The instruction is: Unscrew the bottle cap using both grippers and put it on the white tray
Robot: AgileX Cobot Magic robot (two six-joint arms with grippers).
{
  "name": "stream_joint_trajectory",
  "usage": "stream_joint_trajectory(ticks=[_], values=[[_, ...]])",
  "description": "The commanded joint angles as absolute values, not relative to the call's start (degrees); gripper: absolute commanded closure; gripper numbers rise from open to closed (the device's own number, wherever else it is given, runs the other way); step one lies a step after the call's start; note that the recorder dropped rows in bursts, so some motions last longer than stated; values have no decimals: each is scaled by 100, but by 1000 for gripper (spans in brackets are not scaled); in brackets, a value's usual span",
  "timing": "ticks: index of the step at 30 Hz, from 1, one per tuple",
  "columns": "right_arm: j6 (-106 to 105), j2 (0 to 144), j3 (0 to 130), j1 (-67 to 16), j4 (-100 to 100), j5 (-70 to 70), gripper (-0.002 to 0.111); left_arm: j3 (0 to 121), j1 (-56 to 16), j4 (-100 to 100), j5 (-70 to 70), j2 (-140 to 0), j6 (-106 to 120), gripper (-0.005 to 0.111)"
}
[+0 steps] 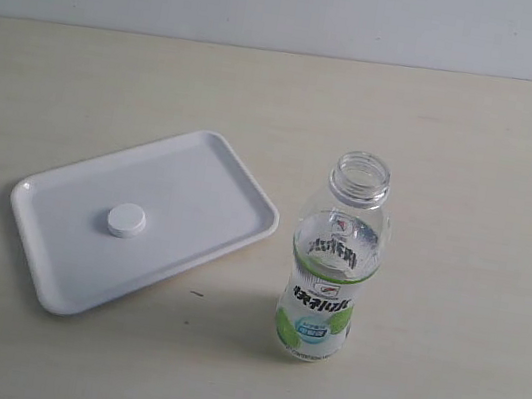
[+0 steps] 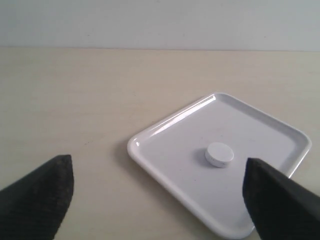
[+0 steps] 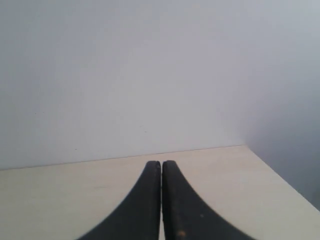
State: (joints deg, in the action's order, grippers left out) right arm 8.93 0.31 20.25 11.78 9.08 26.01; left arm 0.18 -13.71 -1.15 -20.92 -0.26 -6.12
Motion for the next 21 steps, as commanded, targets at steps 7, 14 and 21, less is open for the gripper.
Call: stream_joint_trajectory(ticks=[7, 14, 21], values=[[920, 0, 442, 1263, 956, 1189, 106, 0, -1363, -133, -2047, 0, -632, 19], [917, 0, 15, 1263, 1106, 1437, 106, 0, -1363, -133, -2047, 0, -632, 19], [1111, 0, 0, 1263, 989, 1707, 106, 0, -1363, -133, -2047, 0, -632, 19]])
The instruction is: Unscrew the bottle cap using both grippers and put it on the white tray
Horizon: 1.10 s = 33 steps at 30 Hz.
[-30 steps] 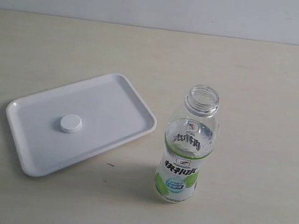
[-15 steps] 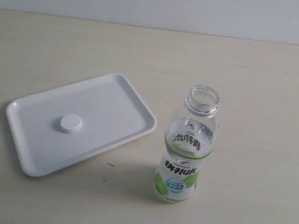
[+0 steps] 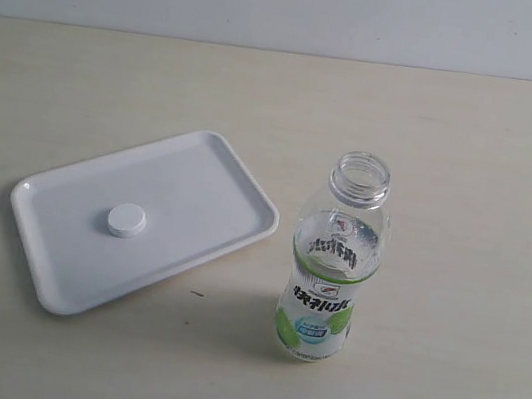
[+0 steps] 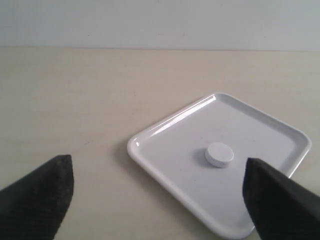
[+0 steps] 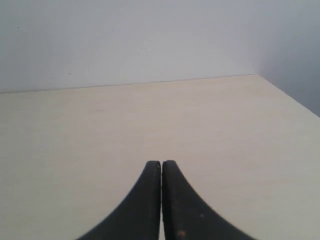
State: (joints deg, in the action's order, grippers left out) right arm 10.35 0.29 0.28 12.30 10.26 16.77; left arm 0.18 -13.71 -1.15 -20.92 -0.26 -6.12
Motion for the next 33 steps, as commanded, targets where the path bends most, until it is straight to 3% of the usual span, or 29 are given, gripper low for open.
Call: stream_joint_trajectory(ticks=[1, 15, 24, 33], values=[[1099, 0, 0, 1263, 989, 1696, 106, 0, -1363, -133, -2047, 0, -632, 19], [849, 0, 0, 1263, 900, 1590, 106, 0, -1363, -133, -2047, 0, -632, 19], [315, 0, 0, 1263, -991, 1623, 106, 0, -1363, -133, -2047, 0, -632, 19], [305, 0, 0, 1251, -1052, 1623, 106, 0, -1363, -133, -2047, 0, -632, 19]])
